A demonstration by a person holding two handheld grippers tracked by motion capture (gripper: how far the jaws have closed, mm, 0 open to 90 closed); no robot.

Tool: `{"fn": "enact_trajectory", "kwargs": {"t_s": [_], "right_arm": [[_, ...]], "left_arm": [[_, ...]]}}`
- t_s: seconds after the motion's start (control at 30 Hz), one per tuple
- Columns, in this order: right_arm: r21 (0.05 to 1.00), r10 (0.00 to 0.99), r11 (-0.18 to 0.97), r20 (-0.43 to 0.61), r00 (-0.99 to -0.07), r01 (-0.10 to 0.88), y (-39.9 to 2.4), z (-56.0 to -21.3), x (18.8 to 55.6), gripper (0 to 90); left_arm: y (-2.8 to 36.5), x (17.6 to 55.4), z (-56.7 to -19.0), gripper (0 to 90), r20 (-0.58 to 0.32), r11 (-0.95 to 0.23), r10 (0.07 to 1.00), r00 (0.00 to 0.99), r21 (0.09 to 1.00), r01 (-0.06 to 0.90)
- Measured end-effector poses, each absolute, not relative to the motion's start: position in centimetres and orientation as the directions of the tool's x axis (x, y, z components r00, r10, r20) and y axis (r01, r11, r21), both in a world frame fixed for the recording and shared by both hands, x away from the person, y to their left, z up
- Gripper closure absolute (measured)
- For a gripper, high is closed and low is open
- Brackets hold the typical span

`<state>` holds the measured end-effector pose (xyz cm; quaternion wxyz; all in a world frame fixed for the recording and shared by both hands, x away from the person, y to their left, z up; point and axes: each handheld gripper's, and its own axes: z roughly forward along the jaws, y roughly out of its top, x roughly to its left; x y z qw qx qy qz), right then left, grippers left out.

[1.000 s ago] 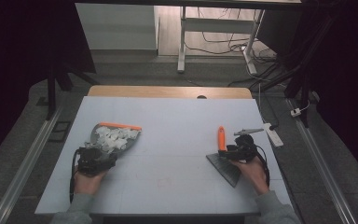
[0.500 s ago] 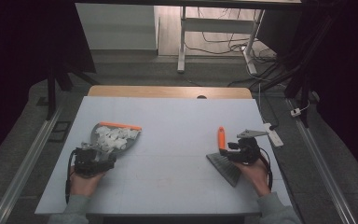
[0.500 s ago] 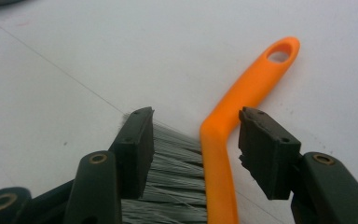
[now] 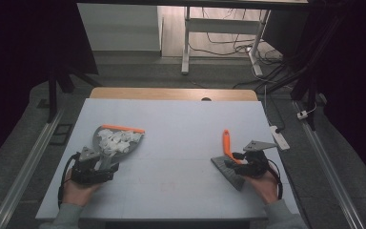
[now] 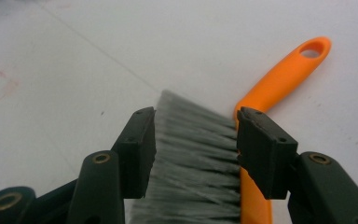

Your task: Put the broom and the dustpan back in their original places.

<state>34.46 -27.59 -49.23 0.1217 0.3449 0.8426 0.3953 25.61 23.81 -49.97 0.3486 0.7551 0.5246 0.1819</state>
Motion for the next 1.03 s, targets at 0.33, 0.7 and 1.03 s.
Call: {"fn": "enact_trajectory", "kwargs": {"t_s": [0.33, 0.7, 1.03], "right_arm": [[0.719, 0.625, 0.505, 0.076, -0.777, 0.478, -27.5, -49.2, 33.2, 47.3], [0.726, 0.604, 0.506, 0.088, -0.792, 0.466, -28.2, -49.2, 32.3, 47.4], [0.741, 0.586, 0.503, 0.086, -0.806, 0.445, -28.1, -49.0, 31.9, 47.5]], "left_arm": [[22.8, 25.6, -50.2, 22.6, -0.124, -0.286, 0.86, 0.494, 0.686, 0.669], [22.3, 25.4, -50.3, 22.9, -0.137, -0.314, 0.834, 0.535, 0.681, 0.662], [22.4, 25.5, -50.5, 22.8, -0.145, -0.312, 0.828, 0.542, 0.684, 0.66]]}}
